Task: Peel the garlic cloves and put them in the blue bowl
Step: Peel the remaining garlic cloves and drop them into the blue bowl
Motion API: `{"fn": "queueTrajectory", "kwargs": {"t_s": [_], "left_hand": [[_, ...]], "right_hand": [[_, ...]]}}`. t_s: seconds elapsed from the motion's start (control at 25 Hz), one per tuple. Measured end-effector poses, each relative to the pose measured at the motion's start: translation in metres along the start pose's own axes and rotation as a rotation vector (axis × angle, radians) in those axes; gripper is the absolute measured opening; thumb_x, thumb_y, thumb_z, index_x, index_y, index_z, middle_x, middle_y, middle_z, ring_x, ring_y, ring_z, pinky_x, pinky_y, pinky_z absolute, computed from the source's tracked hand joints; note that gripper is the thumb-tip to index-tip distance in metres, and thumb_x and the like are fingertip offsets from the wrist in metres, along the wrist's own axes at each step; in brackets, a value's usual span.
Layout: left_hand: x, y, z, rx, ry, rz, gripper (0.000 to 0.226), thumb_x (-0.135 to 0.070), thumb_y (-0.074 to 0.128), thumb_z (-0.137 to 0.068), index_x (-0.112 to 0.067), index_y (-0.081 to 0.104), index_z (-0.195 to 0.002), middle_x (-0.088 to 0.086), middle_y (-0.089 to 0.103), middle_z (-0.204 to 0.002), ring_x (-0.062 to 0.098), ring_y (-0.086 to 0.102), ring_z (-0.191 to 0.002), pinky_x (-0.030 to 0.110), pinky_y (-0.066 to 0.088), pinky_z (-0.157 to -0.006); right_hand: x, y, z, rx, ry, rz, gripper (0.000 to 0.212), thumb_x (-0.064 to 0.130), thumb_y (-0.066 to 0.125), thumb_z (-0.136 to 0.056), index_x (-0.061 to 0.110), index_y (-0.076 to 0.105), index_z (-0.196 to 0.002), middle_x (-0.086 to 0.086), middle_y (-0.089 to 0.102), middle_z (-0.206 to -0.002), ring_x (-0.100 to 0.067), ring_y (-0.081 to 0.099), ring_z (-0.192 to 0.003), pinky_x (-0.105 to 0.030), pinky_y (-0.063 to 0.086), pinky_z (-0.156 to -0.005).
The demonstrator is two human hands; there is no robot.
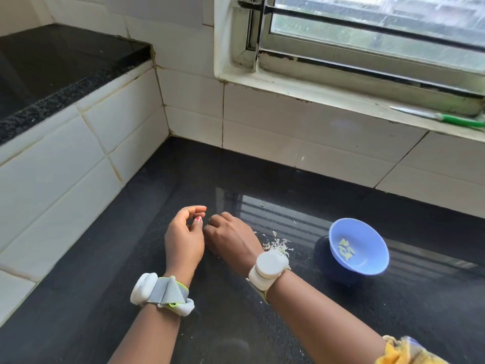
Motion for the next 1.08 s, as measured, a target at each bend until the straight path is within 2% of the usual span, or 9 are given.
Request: {"fn": "queueTrajectory", "kwargs": {"t_s": [0.12,0.24,0.28,0.4,0.48,0.56,0.72,0.92,1.08], "left_hand": [[-0.008,0.004,0.008,0.015,-0.012,0.07,0.008,-0.027,0.06,-0.091,-0.024,0.064,-0.098,-0.009,0.067,-0.086,0.009,0.065,-0.078,0.031,0.054,-0.074],[-0.015,0.028,0.019,0.166,-0.008,0.138,0.01,-0.028,0.067,-0.085,-0.024,0.069,-0.093,-0.006,0.071,-0.082,0.007,0.067,-0.076,0.028,0.053,-0.072],[-0.018,0.037,0.024,0.21,-0.001,0.143,0.009,-0.025,0.07,-0.084,-0.022,0.071,-0.092,-0.005,0.072,-0.081,0.006,0.067,-0.077,0.026,0.053,-0.073],[-0.023,0.052,0.037,0.241,0.0,0.144,0.009,-0.018,0.071,-0.083,-0.026,0.073,-0.08,-0.006,0.072,-0.072,0.0,0.063,-0.066,0.013,0.048,-0.067],[-0.026,0.059,0.042,0.243,-0.007,0.111,0.018,-0.018,0.07,-0.083,-0.03,0.07,-0.071,-0.007,0.071,-0.065,0.007,0.064,-0.059,0.021,0.051,-0.06],[-0.03,0.063,0.045,0.242,-0.002,0.065,0.022,-0.017,0.069,-0.084,-0.031,0.067,-0.067,-0.007,0.07,-0.064,0.013,0.065,-0.062,0.03,0.053,-0.061],[-0.033,0.066,0.046,0.247,0.004,0.025,0.021,-0.02,0.067,-0.086,-0.026,0.067,-0.066,-0.007,0.069,-0.066,0.009,0.062,-0.061,0.031,0.051,-0.062],[-0.024,0.074,0.045,0.292,-0.063,0.07,0.02,-0.023,0.068,-0.086,-0.016,0.072,-0.068,0.0,0.07,-0.065,0.014,0.061,-0.062,0.038,0.052,-0.064],[-0.022,0.078,0.055,0.338,-0.153,0.184,0.017,-0.016,0.064,-0.089,-0.018,0.074,-0.075,0.002,0.073,-0.07,0.019,0.068,-0.068,0.034,0.053,-0.06]], "right_hand": [[-0.023,-0.022,0.014,-0.144,0.253,-0.337,0.012,0.013,0.062,-0.089,0.013,0.071,-0.097,-0.006,0.061,-0.087,-0.024,0.06,-0.076,-0.032,0.047,-0.063],[-0.051,-0.037,0.04,-0.329,0.524,-0.563,0.022,0.004,0.069,-0.084,0.016,0.076,-0.1,0.001,0.066,-0.086,-0.01,0.061,-0.075,-0.006,0.041,-0.067],[-0.057,-0.04,0.05,-0.354,0.589,-0.597,0.021,0.003,0.071,-0.082,0.015,0.077,-0.099,0.002,0.069,-0.085,-0.008,0.063,-0.075,-0.002,0.041,-0.068],[-0.066,-0.047,0.077,-0.356,0.716,-0.658,0.013,0.008,0.076,-0.081,0.016,0.078,-0.091,0.008,0.072,-0.079,-0.001,0.066,-0.068,-0.003,0.046,-0.067],[-0.068,-0.051,0.09,-0.369,0.777,-0.716,0.008,0.012,0.078,-0.081,0.018,0.078,-0.086,0.01,0.073,-0.075,0.001,0.067,-0.069,-0.005,0.048,-0.063],[-0.071,-0.053,0.098,-0.386,0.821,-0.789,0.007,0.013,0.079,-0.08,0.02,0.078,-0.083,0.011,0.073,-0.071,0.001,0.068,-0.068,-0.009,0.05,-0.062],[-0.073,-0.054,0.1,-0.35,0.84,-0.852,0.006,0.016,0.08,-0.079,0.021,0.078,-0.082,0.009,0.074,-0.071,-0.001,0.068,-0.065,-0.014,0.052,-0.06],[-0.077,-0.055,0.102,-0.286,0.781,-0.897,0.007,0.014,0.079,-0.08,0.02,0.078,-0.085,0.007,0.075,-0.074,0.001,0.067,-0.065,-0.014,0.05,-0.059],[-0.082,-0.057,0.108,-0.318,0.793,-0.849,0.014,0.01,0.079,-0.079,0.023,0.077,-0.082,0.008,0.075,-0.074,-0.002,0.07,-0.069,-0.017,0.054,-0.064]]}}
Point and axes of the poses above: each hand's wrist, its own z-axis away from the middle knuckle, its own y-axis out of the palm, x = y × z, the point moved 7 cm from there along -z, towards the middle knuckle
